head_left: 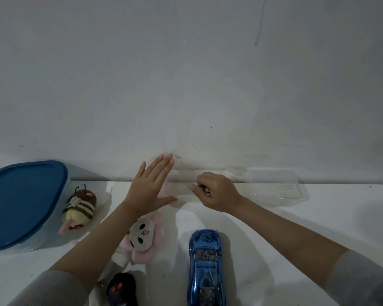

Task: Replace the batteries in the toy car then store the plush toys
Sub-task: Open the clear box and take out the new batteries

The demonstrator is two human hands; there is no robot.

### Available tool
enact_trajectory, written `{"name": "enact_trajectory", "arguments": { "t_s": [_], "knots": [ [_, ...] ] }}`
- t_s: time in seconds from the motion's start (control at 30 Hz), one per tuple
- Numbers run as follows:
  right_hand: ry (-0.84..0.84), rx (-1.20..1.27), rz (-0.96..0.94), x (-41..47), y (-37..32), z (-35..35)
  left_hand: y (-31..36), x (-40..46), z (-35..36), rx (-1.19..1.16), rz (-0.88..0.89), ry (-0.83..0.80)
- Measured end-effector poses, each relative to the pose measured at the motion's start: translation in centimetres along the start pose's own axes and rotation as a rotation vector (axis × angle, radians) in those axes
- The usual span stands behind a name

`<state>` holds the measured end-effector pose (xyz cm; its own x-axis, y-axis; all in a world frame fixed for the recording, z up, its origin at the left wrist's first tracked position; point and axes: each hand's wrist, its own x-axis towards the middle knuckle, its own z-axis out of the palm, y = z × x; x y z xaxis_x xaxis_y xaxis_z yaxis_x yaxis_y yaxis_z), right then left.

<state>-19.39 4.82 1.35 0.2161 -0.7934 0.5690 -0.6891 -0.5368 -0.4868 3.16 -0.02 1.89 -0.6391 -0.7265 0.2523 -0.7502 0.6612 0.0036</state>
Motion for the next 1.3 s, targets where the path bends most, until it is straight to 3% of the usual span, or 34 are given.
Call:
{"name": "enact_trajectory", "arguments": {
  "t_s": [0.23,0.5,0.9,1.2,1.3],
  "knots": [
    [0.012,-0.239,0.013,-6.6,0.8,-1.2,0.0,-0.2,0.2,-0.003,-0.004,-0.017],
    [0.072,-0.296,0.088,-10.1,2.1,0.5,0.0,-0.3,0.2,-0.015,-0.006,-0.014],
    [0.072,-0.202,0.091,-10.0,2.3,0.9,0.1,-0.3,0.1,-0.026,0.008,0.012],
    [0.393,-0.221,-0.065,-3.7,0.7,-3.5,0.1,-0.5,0.4,-0.019,0.014,0.040],
    [0.302,-0.188,-0.018,-1.4,1.1,-4.1,0.1,-0.4,0.4,0.005,0.038,0.070]
  ]
}}
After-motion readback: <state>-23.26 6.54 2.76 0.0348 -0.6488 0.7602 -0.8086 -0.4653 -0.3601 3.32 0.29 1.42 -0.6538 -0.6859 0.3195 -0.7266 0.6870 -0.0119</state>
